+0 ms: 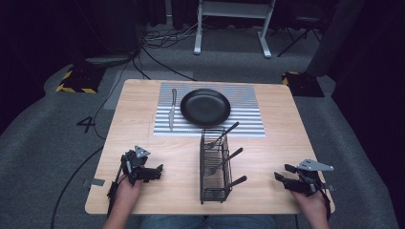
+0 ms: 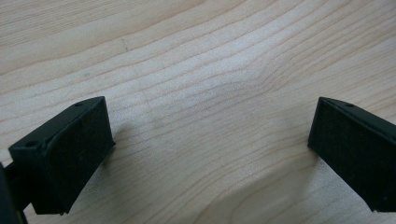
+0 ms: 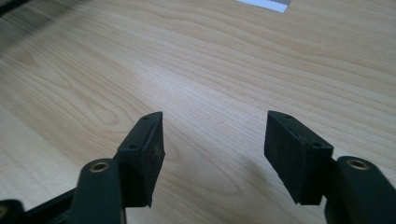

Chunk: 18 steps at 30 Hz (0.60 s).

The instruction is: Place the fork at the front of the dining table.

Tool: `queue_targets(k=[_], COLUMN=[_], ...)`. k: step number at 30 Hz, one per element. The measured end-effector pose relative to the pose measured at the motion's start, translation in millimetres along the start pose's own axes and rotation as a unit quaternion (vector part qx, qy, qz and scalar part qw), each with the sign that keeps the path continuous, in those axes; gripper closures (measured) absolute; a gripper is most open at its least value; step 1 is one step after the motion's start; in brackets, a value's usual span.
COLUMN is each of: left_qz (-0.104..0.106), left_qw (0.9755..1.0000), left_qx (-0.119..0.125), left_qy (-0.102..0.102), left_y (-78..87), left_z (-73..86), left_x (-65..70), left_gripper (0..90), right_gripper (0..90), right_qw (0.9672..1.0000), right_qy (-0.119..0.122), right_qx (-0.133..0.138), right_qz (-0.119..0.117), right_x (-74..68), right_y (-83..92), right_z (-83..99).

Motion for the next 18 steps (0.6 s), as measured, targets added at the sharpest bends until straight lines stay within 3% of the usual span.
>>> queue_targets(k=[3, 10, 18], left_qz=[0.001, 0.012, 0.015], left_qw=[1.0000, 0.9998, 0.9997], left_qx=[0.001, -0.001, 0.000], left_qy=[0.001, -0.016, -0.019], left_y=[0.5, 1.9, 1.0], left_z=[0.7, 2.2, 1.0], left_x=[0.2, 0.4, -0.1], left_gripper=[0.1, 0.0, 0.0], right_gripper=[43.9, 44.4, 44.8], right_qw=[1.0000, 0.9992, 0.9979], right_qy=[0.006, 0.036, 0.036], right_qx=[0.002, 0.012, 0.040], right_qz=[-0.005, -0.016, -0.037], right_x=[-6.3, -30.0, -43.4], right_y=[11.3, 32.1, 41.0], right_z=[-4.5, -17.3, -37.0])
Point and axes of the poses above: each handheld gripper's, and its own axes: y roughly backward along the jaws, z roughly out of its underside, x roughly to its right, the point moved 4 cm from there along -y, roughly forward along the jaws, and after that the axes turned 2 degrees about -x, right-handed, at the moved point
